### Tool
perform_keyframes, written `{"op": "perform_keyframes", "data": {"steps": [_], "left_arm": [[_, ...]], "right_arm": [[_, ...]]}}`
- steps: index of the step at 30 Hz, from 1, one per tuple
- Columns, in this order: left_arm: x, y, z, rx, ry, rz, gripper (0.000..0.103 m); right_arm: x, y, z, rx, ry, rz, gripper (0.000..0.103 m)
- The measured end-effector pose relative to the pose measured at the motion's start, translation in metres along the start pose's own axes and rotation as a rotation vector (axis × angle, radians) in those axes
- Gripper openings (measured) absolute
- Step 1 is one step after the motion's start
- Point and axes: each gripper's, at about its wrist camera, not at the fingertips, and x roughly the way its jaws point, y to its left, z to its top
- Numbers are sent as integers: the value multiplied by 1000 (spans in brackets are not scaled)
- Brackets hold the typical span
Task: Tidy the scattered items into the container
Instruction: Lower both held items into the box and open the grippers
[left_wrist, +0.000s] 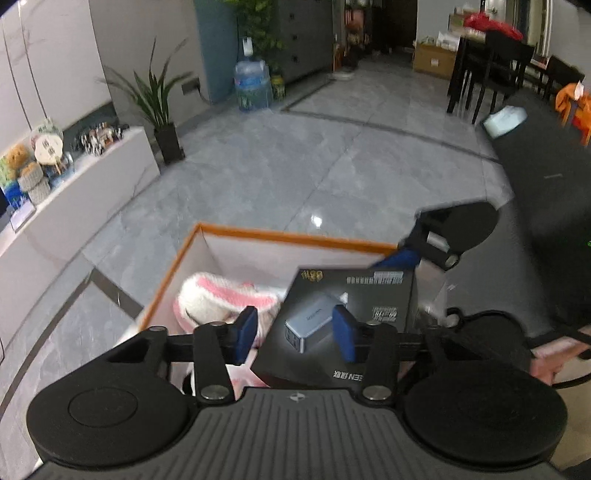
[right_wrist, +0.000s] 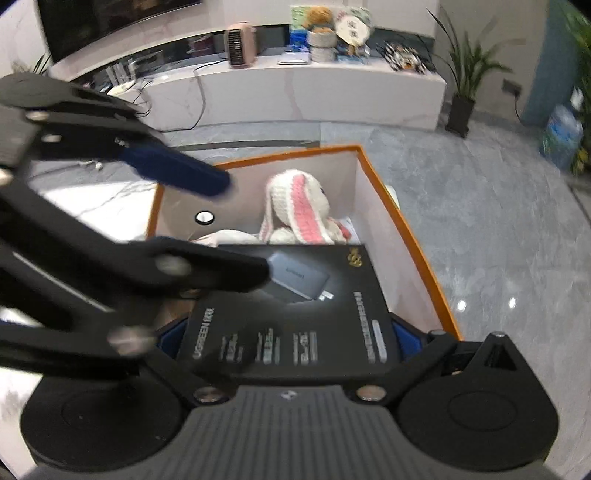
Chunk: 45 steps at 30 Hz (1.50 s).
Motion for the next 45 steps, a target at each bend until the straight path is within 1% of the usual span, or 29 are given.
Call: {"op": "perform_keyframes", "data": {"steps": [3, 6, 9, 11, 14, 16, 18, 19, 20, 22, 23, 25, 27, 30, 33, 36, 37, 38, 40, 41, 42, 43, 44, 45], "left_arm": [[7, 3, -6, -3, 28, 27, 47], [11, 8, -12, -18, 57, 39, 47], [11, 13, -16, -39, 71, 33, 47], [11, 16, -17, -37, 81, 41, 45], [9, 20, -18, -53, 80, 47, 44], [2, 23, -18, -75, 55, 52, 44], [-10, 28, -15, -123, 17, -7, 44], [-16, 31, -13, -143, -4, -47, 44], [-21, 32, -11, -152, -19, -86, 44], [-27, 29, -7, -132, -14, -141, 44], [-28, 25, -5, -102, -2, -156, 45], [-27, 14, -4, -52, 17, -148, 44], [-22, 10, -3, -38, 32, -143, 44], [-21, 9, -3, -59, 27, -182, 44], [-26, 12, -2, -93, 11, -257, 44], [-22, 11, -1, -95, 44, -281, 43], [-18, 11, -1, -102, 61, -293, 39], [-15, 12, -2, -128, 63, -302, 39], [-9, 16, -4, -151, 85, -286, 38], [-4, 16, -6, -144, 109, -241, 37], [3, 13, -9, -107, 143, -178, 37], [11, 12, -13, -88, 174, -137, 39], [15, 17, -17, -120, 178, -162, 41], [14, 21, -19, -147, 164, -179, 41]], "right_arm": [[-4, 0, -1, -9, -3, 14, 103], [-12, 1, -4, -18, -17, 20, 103], [-20, 5, -4, -35, -25, 27, 103], [-24, 9, -4, -58, -30, 28, 103], [-32, 13, -4, -93, -48, 35, 103], [-36, 13, -3, -99, -74, 39, 103], [-38, 16, -2, -130, -89, 9, 103], [-36, 17, -2, -149, -82, -12, 103], [-34, 18, -2, -159, -72, -22, 103], [-31, 18, -2, -163, -61, -15, 103], [-31, 19, -2, -162, -61, -7, 103], [-30, 21, -2, -165, -60, 4, 103], [-27, 25, -4, -189, -43, -6, 103], [-26, 30, -8, -231, -32, -25, 103], [-26, 29, -10, -255, -32, -39, 103], [-29, 28, -9, -257, -44, -30, 103], [-32, 29, -8, -255, -59, -25, 102], [-35, 31, -9, -283, -75, -34, 102], [-38, 37, -10, -336, -81, -61, 102], [-42, 37, -11, -346, -102, -53, 102], [-50, 36, -9, -333, -148, -20, 103], [-59, 35, -6, -323, -171, 17, 103], [-65, 37, -4, -334, -170, 25, 103], [-68, 40, -3, -342, -174, 13, 103]]}}
